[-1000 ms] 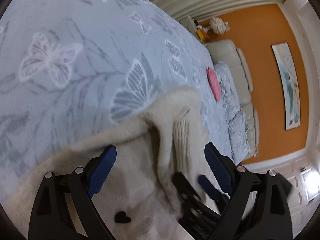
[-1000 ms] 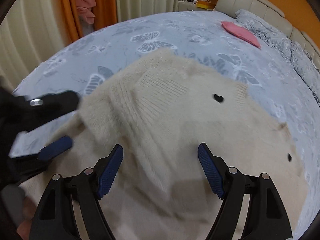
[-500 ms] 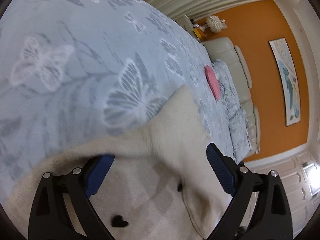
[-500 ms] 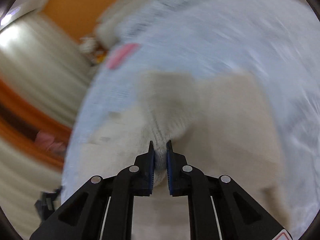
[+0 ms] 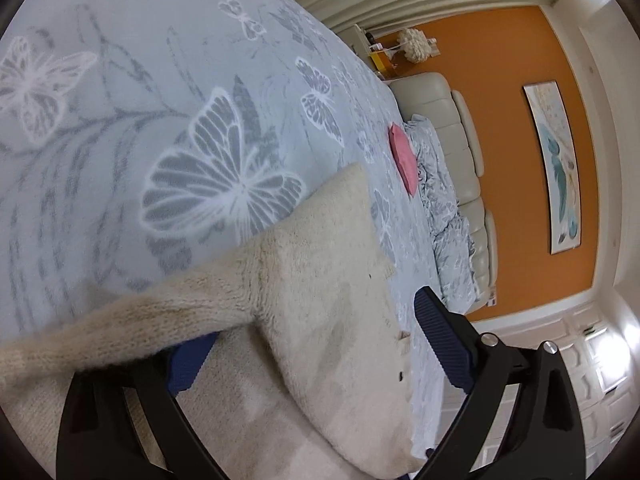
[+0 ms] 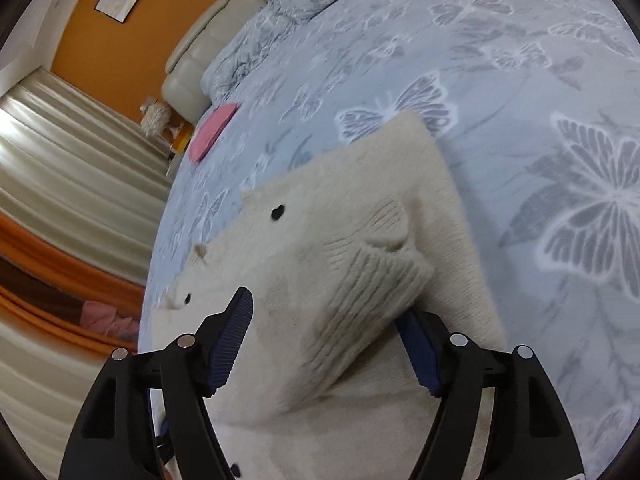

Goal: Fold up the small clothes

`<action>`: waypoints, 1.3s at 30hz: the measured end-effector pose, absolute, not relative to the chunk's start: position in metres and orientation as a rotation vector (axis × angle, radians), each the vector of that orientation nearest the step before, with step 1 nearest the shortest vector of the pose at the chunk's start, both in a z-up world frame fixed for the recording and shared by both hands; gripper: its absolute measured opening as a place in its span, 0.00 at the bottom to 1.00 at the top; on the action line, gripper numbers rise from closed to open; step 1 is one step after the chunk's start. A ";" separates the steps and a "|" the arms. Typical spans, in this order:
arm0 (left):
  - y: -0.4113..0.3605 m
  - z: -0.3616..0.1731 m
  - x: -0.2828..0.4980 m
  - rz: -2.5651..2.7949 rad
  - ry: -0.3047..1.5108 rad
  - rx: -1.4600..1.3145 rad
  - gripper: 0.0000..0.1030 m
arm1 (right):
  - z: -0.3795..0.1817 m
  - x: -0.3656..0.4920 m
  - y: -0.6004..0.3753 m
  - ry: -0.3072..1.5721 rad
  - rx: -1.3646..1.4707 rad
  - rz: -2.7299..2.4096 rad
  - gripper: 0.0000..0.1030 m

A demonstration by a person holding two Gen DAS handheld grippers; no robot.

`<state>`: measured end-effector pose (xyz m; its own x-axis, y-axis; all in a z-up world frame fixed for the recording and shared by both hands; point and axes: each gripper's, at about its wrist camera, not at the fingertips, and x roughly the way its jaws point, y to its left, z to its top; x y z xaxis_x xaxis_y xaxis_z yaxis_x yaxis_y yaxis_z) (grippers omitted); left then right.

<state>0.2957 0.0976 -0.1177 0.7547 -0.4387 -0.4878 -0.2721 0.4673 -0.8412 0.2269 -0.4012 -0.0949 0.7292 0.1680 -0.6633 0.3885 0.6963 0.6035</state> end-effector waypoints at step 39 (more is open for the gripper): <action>0.090 -0.131 0.304 -0.104 0.796 -0.978 0.19 | -0.043 0.215 -0.424 0.673 0.553 -0.119 0.13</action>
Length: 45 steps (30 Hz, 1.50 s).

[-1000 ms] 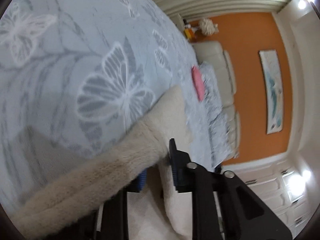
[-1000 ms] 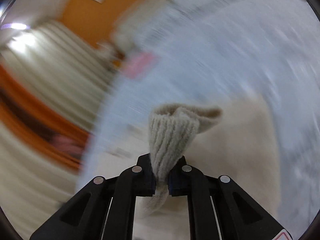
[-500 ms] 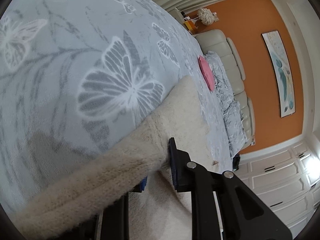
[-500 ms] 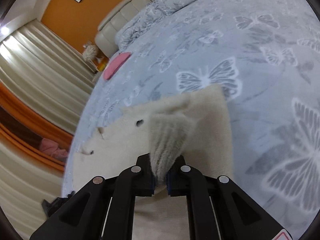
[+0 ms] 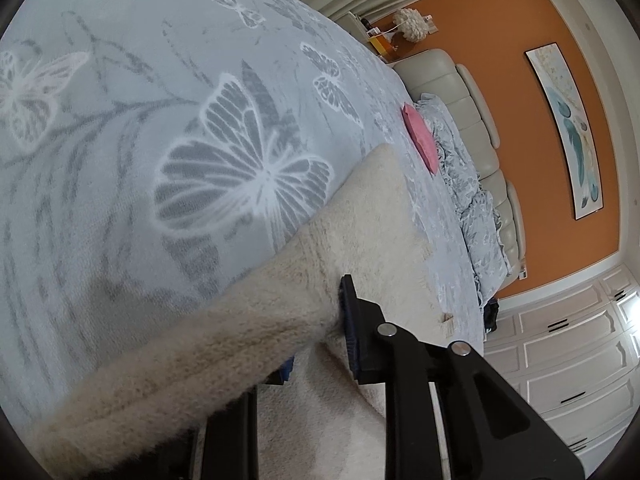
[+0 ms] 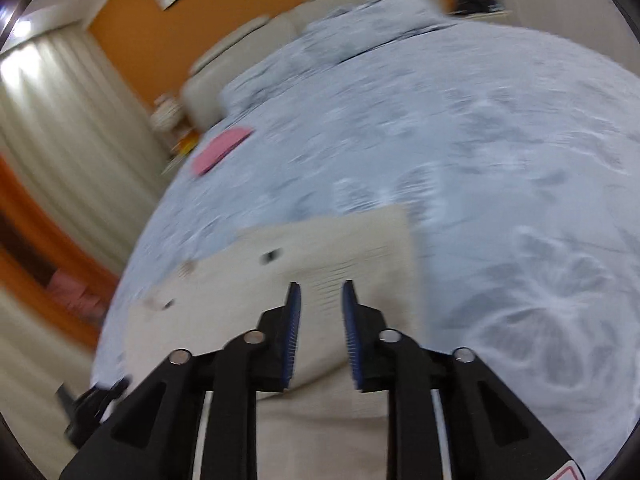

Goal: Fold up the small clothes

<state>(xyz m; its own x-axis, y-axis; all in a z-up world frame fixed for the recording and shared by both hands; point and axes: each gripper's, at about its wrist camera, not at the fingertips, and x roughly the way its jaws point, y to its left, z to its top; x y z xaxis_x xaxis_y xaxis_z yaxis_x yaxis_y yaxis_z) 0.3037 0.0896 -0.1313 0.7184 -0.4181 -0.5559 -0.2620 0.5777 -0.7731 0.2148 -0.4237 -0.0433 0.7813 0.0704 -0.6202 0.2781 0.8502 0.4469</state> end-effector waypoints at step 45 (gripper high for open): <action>0.109 -0.126 0.273 0.060 0.740 -1.077 0.24 | -0.048 0.265 -0.327 0.824 0.362 0.110 0.13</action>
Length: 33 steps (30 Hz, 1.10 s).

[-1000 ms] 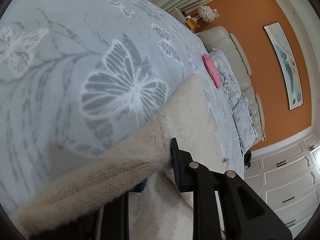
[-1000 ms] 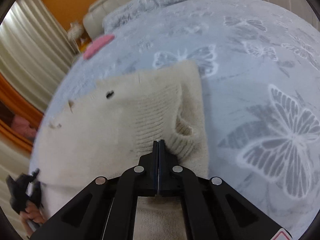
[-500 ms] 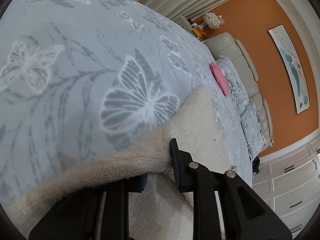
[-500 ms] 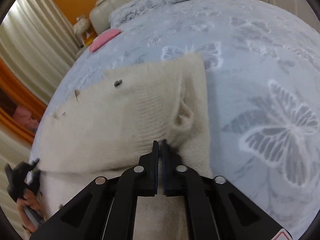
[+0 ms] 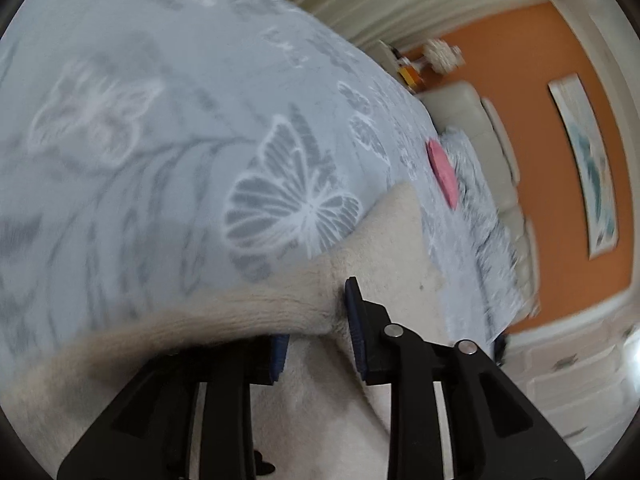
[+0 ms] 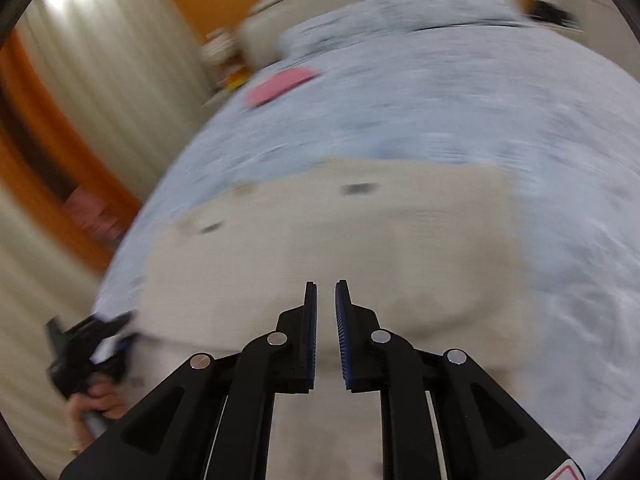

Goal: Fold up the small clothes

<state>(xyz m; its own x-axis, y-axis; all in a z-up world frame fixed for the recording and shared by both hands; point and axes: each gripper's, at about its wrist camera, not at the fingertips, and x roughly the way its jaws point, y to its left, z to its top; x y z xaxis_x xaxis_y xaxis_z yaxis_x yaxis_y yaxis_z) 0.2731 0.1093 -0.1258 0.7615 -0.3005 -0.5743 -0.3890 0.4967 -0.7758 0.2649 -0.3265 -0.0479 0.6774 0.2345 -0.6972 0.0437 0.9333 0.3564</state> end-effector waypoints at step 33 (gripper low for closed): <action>0.113 -0.124 0.280 0.095 0.799 -1.004 0.24 | -0.080 0.293 -0.295 0.888 0.268 -0.030 0.09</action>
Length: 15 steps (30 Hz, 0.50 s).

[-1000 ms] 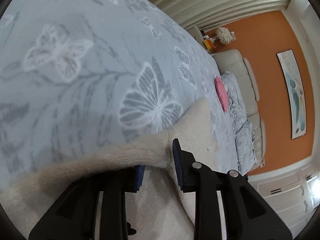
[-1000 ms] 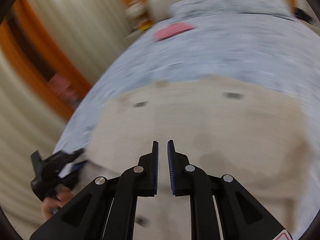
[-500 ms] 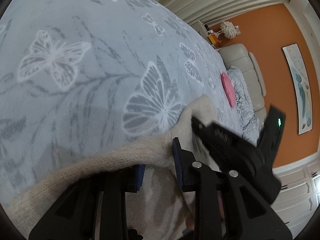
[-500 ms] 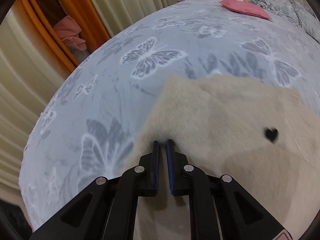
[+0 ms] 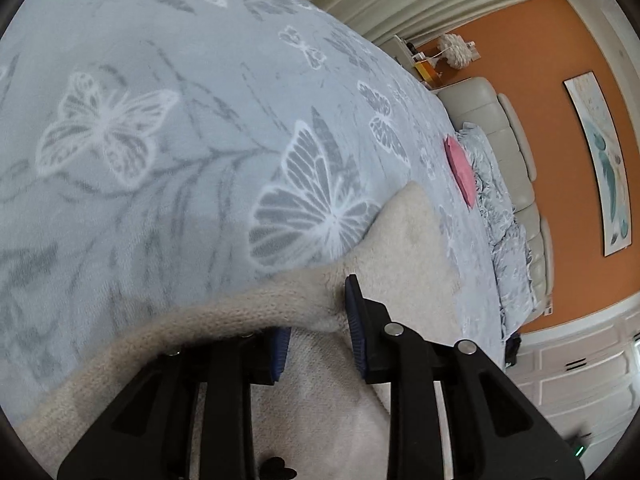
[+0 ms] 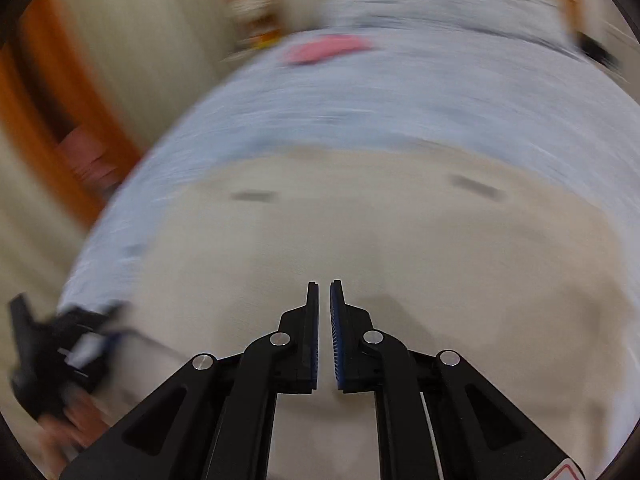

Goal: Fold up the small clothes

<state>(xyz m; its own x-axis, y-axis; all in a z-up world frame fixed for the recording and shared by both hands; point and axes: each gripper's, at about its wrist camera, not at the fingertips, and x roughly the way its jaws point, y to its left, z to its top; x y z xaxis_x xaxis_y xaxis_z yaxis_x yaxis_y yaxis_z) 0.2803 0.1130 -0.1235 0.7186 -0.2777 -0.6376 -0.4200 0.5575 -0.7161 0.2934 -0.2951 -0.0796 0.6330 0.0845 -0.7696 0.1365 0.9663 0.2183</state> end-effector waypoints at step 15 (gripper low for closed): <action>0.080 -0.105 0.260 0.170 0.769 -0.879 0.46 | -0.062 0.273 -0.403 0.783 0.460 -0.071 0.12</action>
<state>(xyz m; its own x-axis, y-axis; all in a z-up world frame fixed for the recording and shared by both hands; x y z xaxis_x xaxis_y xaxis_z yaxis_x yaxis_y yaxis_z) 0.2599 0.0803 -0.1054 0.7244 -0.1671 -0.6689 -0.4336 0.6438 -0.6305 0.2728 -0.4033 -0.0624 0.7117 0.1063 -0.6944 0.2298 0.8989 0.3731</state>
